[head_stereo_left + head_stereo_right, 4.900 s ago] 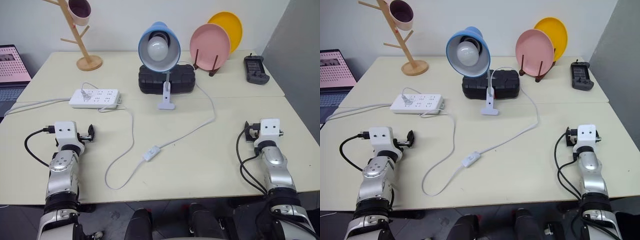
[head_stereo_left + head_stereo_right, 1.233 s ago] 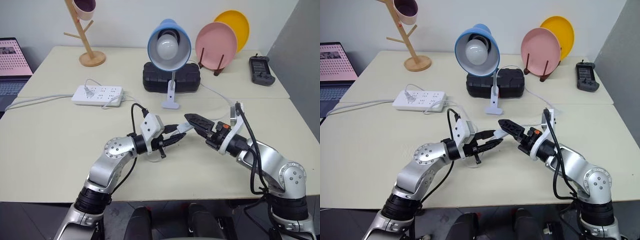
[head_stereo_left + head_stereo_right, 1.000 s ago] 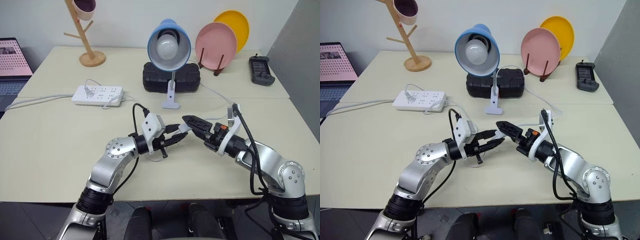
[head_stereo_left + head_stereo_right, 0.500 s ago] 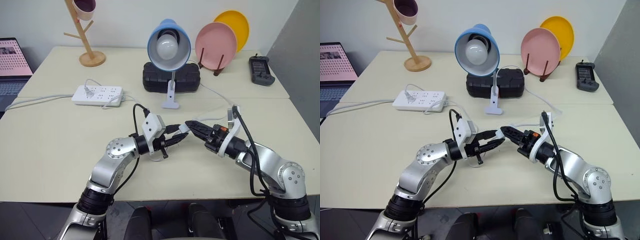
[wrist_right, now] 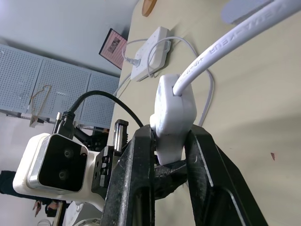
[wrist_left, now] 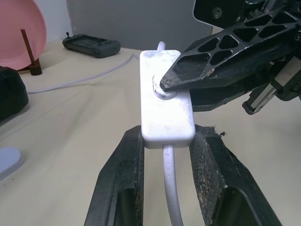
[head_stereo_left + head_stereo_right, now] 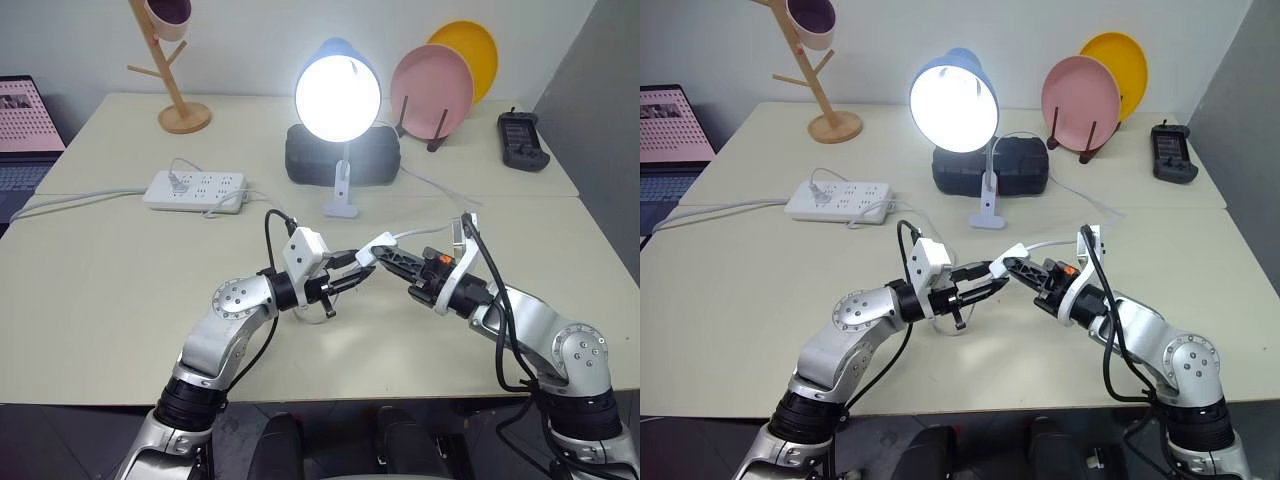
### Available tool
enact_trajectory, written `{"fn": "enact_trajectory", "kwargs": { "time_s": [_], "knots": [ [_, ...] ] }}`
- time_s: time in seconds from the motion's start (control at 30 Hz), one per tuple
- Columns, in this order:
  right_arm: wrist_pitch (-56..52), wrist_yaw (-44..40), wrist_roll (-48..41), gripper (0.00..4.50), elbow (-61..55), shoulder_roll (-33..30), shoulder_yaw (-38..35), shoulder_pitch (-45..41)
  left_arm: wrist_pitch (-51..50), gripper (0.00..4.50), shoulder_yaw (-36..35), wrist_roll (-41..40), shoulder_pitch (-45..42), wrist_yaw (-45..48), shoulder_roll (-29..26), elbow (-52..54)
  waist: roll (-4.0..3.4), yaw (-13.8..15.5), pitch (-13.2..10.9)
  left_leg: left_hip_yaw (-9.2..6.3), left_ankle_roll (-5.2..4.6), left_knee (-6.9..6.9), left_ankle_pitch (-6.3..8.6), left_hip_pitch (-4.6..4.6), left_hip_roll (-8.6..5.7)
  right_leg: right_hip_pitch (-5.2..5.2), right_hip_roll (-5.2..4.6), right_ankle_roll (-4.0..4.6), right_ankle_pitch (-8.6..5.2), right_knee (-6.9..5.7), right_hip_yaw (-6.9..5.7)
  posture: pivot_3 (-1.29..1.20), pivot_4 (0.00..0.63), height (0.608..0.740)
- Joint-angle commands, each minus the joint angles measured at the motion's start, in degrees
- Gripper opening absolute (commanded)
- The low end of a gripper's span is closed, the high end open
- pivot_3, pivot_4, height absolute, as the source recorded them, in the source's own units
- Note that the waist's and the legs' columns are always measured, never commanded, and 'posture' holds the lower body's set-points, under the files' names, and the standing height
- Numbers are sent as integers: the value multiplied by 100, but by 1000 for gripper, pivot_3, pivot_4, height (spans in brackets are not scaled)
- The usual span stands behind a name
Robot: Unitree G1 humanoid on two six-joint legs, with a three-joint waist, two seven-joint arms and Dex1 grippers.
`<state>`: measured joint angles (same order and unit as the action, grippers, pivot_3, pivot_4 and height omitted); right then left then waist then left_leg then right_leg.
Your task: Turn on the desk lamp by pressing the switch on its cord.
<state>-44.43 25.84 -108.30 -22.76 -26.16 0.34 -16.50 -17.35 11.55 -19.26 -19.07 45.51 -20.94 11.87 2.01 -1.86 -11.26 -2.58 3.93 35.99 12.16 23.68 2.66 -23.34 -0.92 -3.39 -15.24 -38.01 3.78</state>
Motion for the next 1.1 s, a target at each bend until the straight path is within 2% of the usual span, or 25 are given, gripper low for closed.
{"fn": "enact_trajectory", "kwargs": {
  "time_s": [0.03, 0.1, 0.13, 0.17, 0.33, 0.47, 0.6, 0.73, 0.8, 1.0, 1.07, 1.1],
  "knots": [
    [-38, -87, 142, 535, -33, -107, 12, -93, 26, 1034, -28, -88, -37, 12, 38, 364, 0, 0, 0, 0, 0, 0, 0, 0, 0, 0, 0, 0, 0, 0, 0, 0, 150, 740],
    [-18, -145, 82, 1230, -16, -116, -21, -88, 19, 1034, -39, -90, -41, 12, 35, 361, 0, 0, 0, 0, 0, 0, 0, 0, 0, 0, 0, 0, 0, 0, 0, 0, 150, 740],
    [-13, -202, -6, 1374, -26, -119, -50, -76, 13, 1034, -46, -93, -43, 13, 33, 360, 0, 0, 0, 0, 0, 0, 0, 0, 0, 0, 0, 1, 0, 0, 0, 0, 150, 740],
    [-22, -258, -104, 1787, -45, -140, -78, -67, 10, 1034, -53, -92, -51, 16, 31, 352, 0, 1, 0, 1, 0, 0, 0, 1, 0, 0, 0, 2, 2, 0, 1, 0, 150, 740],
    [-312, -661, -462, 2724, -280, -648, -247, 153, -43, 1034, -114, -119, -101, 69, -18, 293, -2, 3, 0, 0, 0, 1, 0, 3, 0, 0, 0, 2, 2, 1, 0, 0, 150, 740],
    [-727, -1324, -401, 3599, -355, -1413, -554, 493, -72, 1034, -100, -48, -127, 202, -143, 151, -5, 9, 1, -2, 0, 4, 0, 5, 0, 0, 2, 0, 1, 2, -1, 0, 150, 740],
    [-1262, -2545, 278, 4417, -256, -2476, -1252, 923, -100, 1034, 64, 214, -231, 449, -398, -236, -9, 22, 2, -3, 0, 9, 0, 8, -4, 1, 1, -1, 0, 1, 1, 0, 150, 740],
    [-1320, -3425, 1245, 4417, -485, -2963, -1497, 1120, -179, 1034, 422, 545, -295, 668, -599, -599, -16, 2, 9, -2, -1, 9, -1, 3, -2, 1, 6, -3, 1, 1, 5, 0, 150, 740],
    [-1146, -3825, 2186, 4417, -770, -3169, -1422, 1305, -277, 1034, 602, 700, -392, 733, -625, -804, -20, 6, 11, -5, -1, 9, -1, 1, 3, 2, 12, -3, 1, 0, 3, 0, 150, 740],
    [-872, -4646, 3483, 4417, -1199, -3202, -1302, 1748, -268, 1034, 722, 891, -709, 833, -537, -1273, -20, 18, 11, -8, -1, 10, -1, 5, 2, 2, 12, -5, 1, 2, 2, 0, 150, 740],
    [-799, -4799, 3775, 4500, -1195, -3148, -1303, 1825, -421, 1733, 607, 726, -826, 976, -555, -1279, -20, 20, 11, -10, -1, 11, -1, 6, 1, 2, 12, -5, 2, 2, 0, 0, 150, 740],
    [-778, -4878, 3868, 4500, -1178, -3121, -1317, 1844, -519, 1899, 536, 607, -843, 1076, -602, -1212, -20, 18, 11, -10, -1, 11, -1, 6, 1, 2, 12, -6, 2, 2, 1, 0, 150, 740]
  ]
}}
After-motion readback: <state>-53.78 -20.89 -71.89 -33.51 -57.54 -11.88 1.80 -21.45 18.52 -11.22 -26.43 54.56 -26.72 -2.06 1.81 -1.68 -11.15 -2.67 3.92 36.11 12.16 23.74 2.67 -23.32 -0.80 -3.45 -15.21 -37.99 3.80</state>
